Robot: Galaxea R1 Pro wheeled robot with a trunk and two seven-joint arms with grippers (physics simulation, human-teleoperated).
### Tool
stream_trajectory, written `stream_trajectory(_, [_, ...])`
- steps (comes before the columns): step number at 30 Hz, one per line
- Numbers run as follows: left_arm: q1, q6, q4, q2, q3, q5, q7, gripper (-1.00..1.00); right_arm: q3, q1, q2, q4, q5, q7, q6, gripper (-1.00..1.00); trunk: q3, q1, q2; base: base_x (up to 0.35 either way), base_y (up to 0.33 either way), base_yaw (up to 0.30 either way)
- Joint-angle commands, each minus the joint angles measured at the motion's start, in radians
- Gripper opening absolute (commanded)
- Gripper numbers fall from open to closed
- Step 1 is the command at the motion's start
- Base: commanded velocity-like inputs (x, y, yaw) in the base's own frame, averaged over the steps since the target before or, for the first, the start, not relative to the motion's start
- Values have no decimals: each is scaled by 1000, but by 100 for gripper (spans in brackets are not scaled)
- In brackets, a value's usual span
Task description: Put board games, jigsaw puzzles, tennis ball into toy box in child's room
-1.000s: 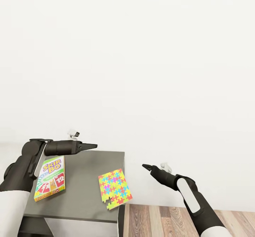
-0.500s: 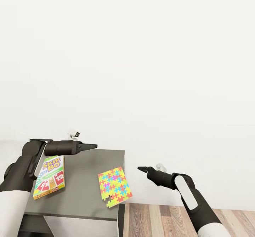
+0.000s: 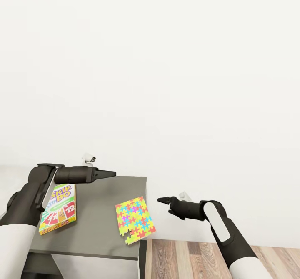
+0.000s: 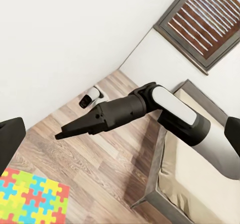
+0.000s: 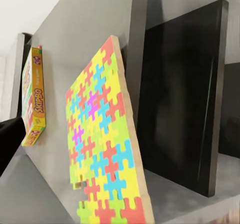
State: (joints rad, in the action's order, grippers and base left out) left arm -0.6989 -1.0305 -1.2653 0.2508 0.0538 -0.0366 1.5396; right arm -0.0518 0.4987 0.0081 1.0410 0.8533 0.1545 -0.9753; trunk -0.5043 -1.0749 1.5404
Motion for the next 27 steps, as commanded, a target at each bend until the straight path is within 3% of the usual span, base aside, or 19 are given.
stream_trajectory(1, [-1,-11,0,0,0,0,4,100,1,1,0,0,-10,10,-5,100,-1,0,1,0,0,0])
stream_trajectory(27, [-1,-12,0,2,0,-2,5,100,0,4,1,-2,-13,8,-36,100,-4,-4,8,-2,0,0])
